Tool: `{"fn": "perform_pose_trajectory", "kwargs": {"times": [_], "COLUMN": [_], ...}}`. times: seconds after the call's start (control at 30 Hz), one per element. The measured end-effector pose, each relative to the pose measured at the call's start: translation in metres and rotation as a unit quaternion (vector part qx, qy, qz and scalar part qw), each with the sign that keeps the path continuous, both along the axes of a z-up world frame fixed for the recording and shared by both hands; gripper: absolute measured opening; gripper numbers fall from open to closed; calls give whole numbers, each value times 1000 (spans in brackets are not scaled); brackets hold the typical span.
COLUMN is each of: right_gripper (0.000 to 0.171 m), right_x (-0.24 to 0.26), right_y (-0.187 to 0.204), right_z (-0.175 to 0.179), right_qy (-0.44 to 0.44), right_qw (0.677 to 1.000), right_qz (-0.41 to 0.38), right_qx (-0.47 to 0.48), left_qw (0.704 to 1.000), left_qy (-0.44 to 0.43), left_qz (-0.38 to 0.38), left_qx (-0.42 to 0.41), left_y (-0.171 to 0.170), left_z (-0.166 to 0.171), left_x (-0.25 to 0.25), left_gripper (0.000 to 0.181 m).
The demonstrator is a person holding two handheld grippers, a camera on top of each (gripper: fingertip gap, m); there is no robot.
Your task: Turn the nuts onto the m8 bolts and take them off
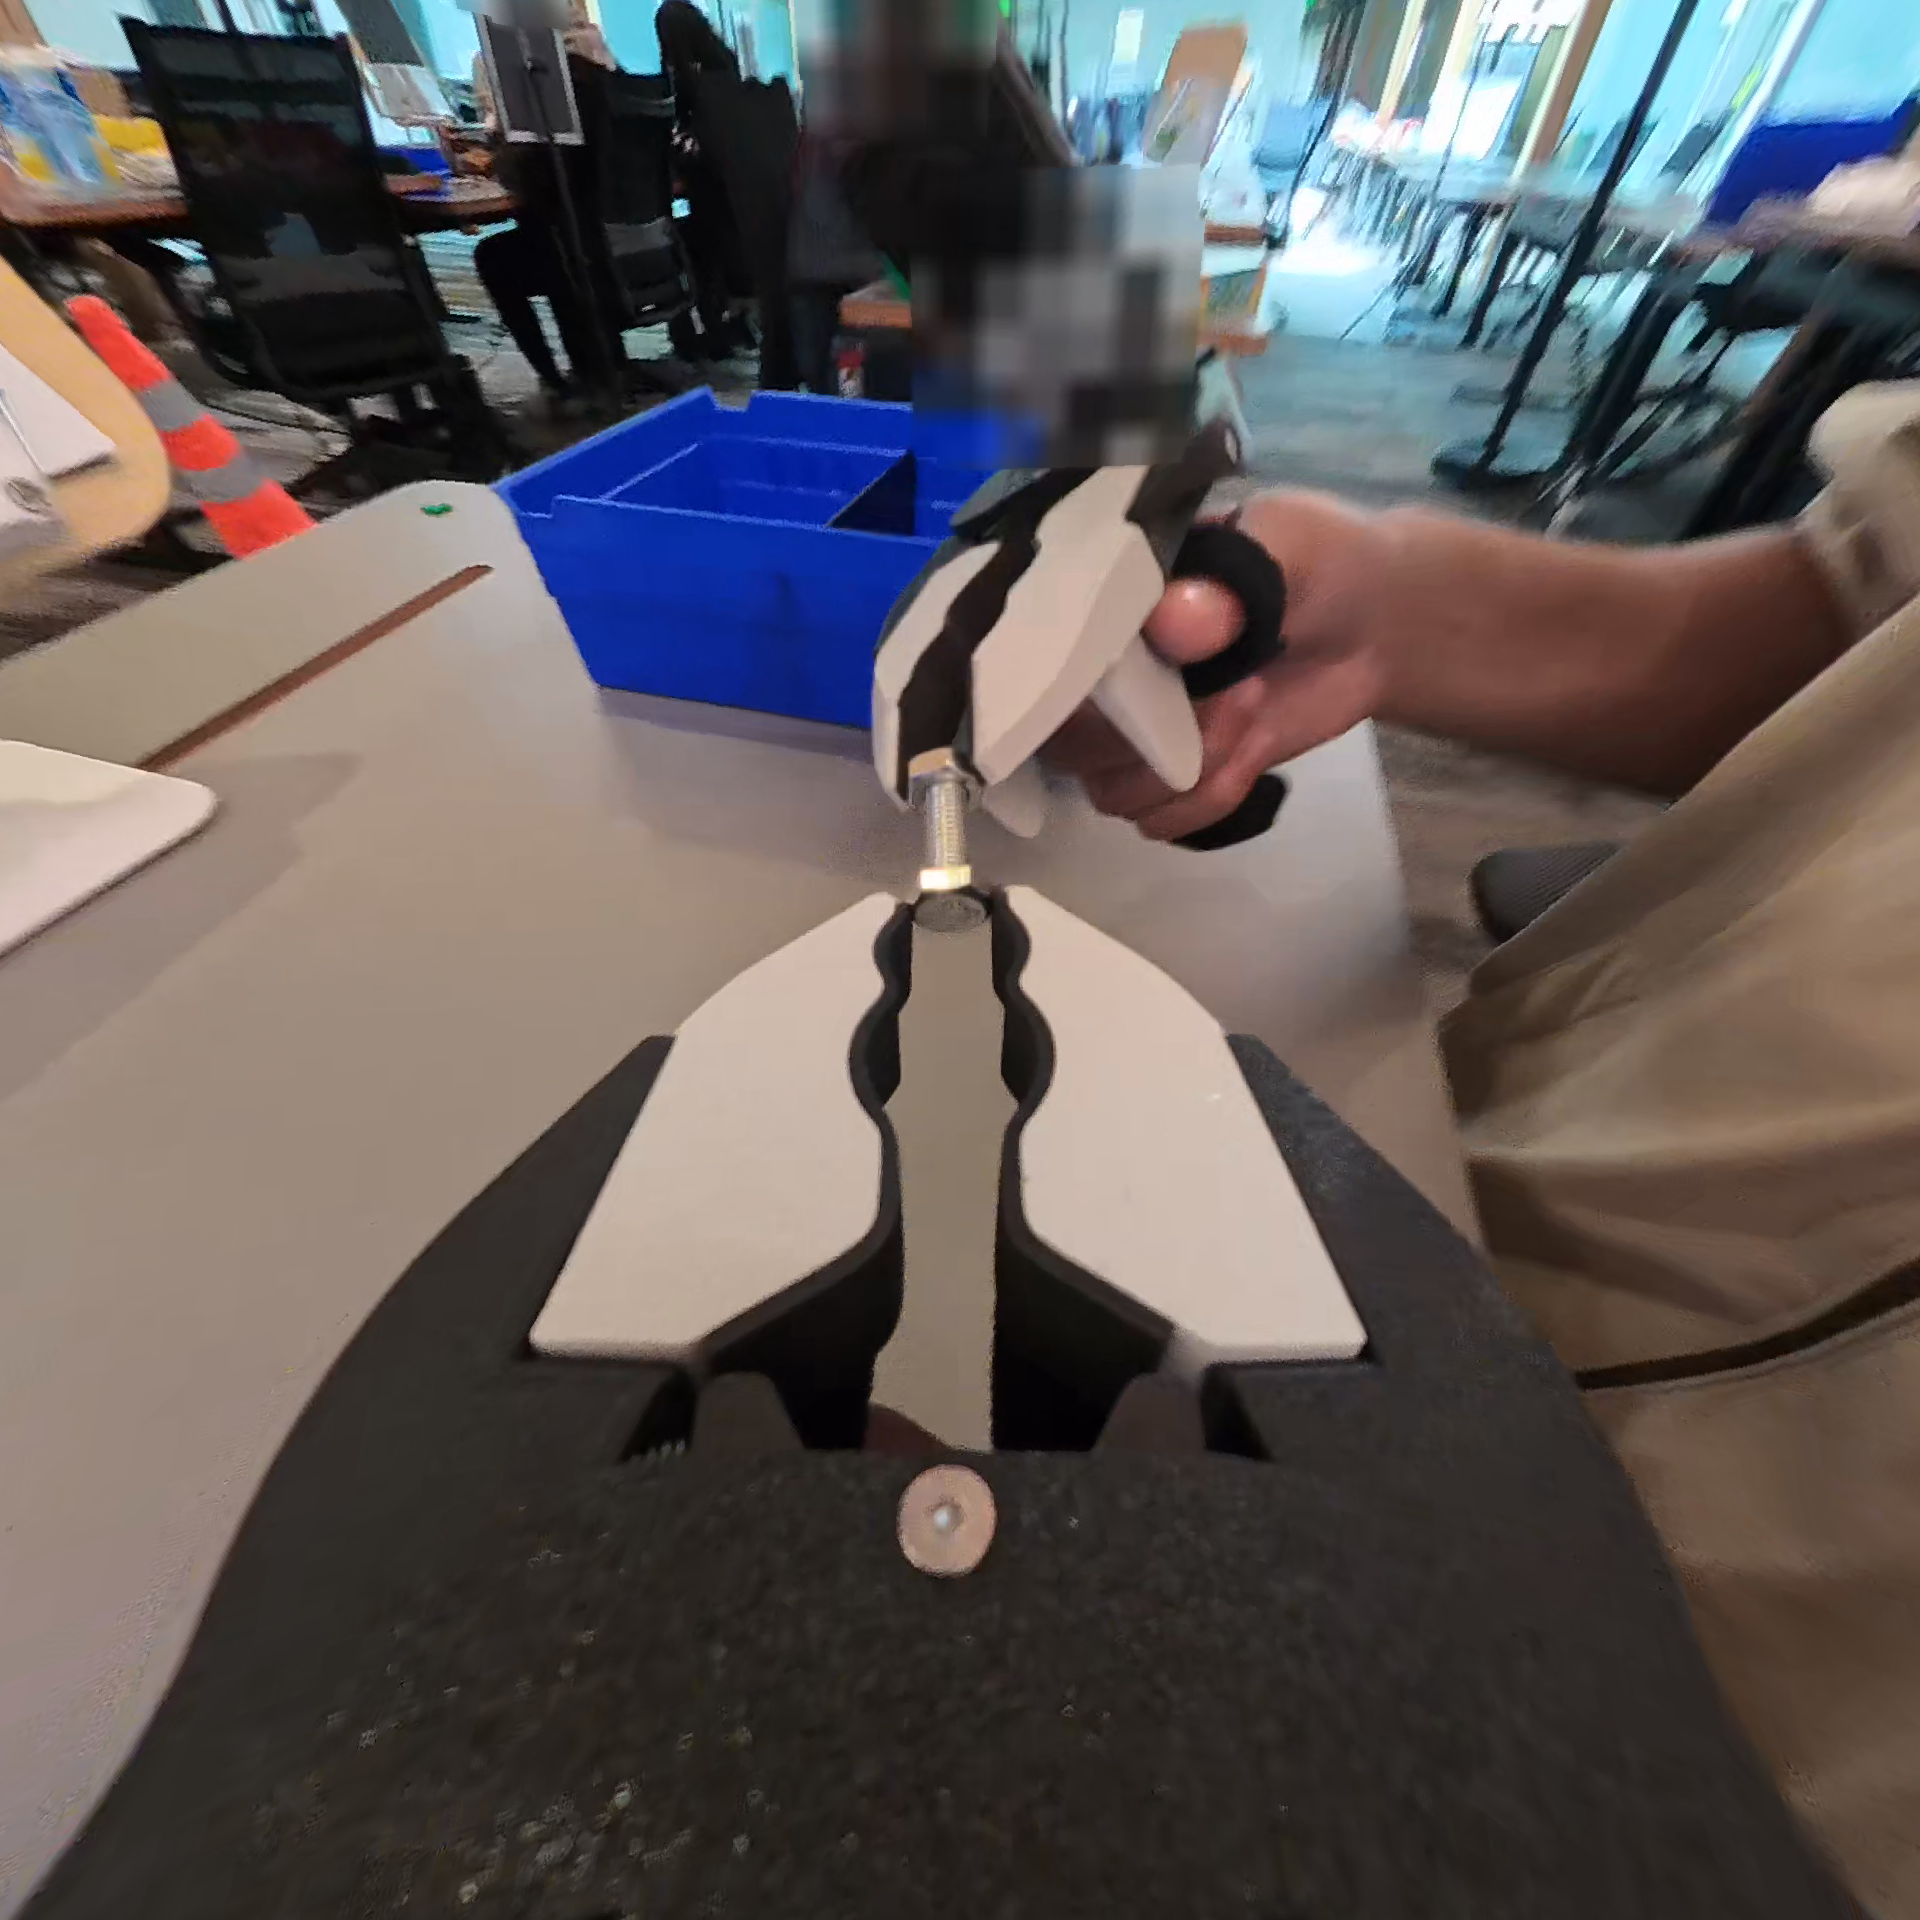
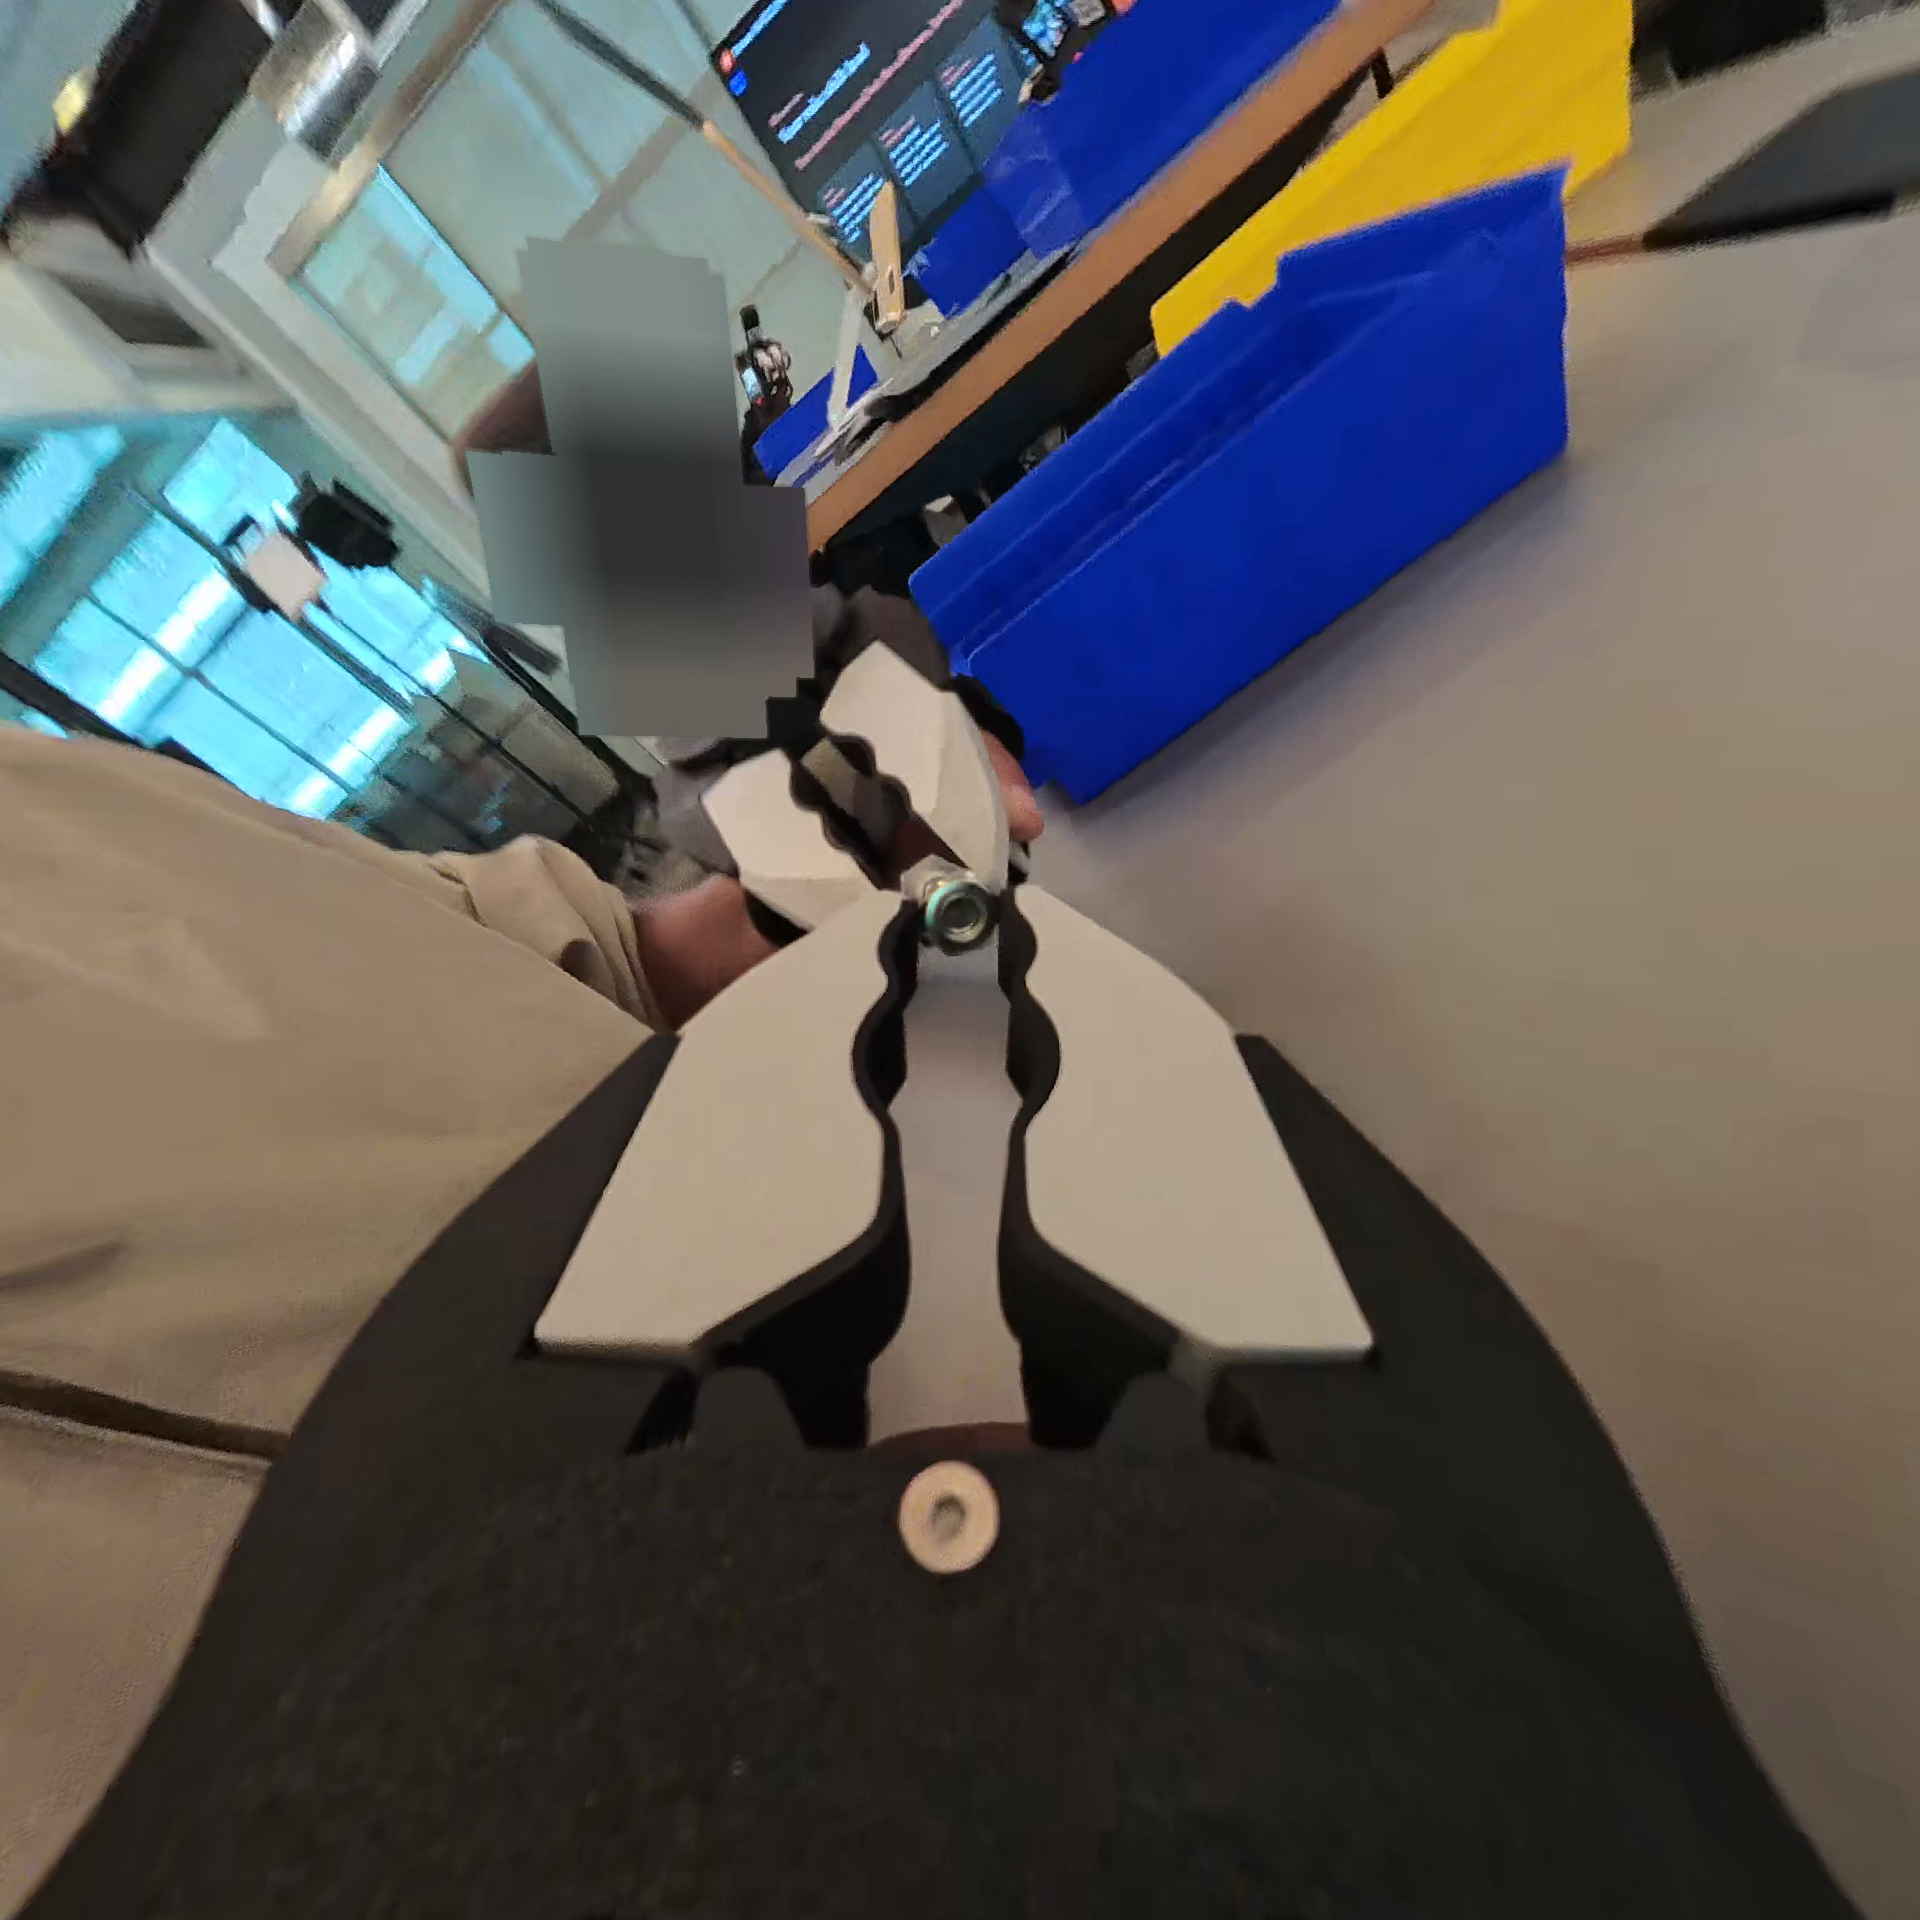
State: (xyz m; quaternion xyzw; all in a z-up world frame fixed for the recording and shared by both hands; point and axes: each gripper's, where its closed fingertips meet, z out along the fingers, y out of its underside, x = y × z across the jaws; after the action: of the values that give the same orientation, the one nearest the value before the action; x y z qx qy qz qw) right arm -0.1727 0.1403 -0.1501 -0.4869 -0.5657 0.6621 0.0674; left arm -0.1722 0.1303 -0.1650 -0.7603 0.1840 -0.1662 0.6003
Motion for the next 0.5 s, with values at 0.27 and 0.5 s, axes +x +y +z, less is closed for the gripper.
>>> {"fn": "perform_pose_trajectory", "kwargs": {"times": [0.27,0.5], "right_gripper": [14,14], "right_x": [6,16], "right_y": [-10,-19], "right_z": [28,38], "right_qy": [164,281], "right_qw": [967,904], "right_qz": [65,100], "right_qx": [182,306], "left_qw": [965,900], "left_qy": [-226,-362], "left_qz": [-128,-233], "left_qx": [-30,-70], "left_y": [-11,-23], "left_z": [25,34], "left_x": [10,20], "left_gripper": [14,14]}}
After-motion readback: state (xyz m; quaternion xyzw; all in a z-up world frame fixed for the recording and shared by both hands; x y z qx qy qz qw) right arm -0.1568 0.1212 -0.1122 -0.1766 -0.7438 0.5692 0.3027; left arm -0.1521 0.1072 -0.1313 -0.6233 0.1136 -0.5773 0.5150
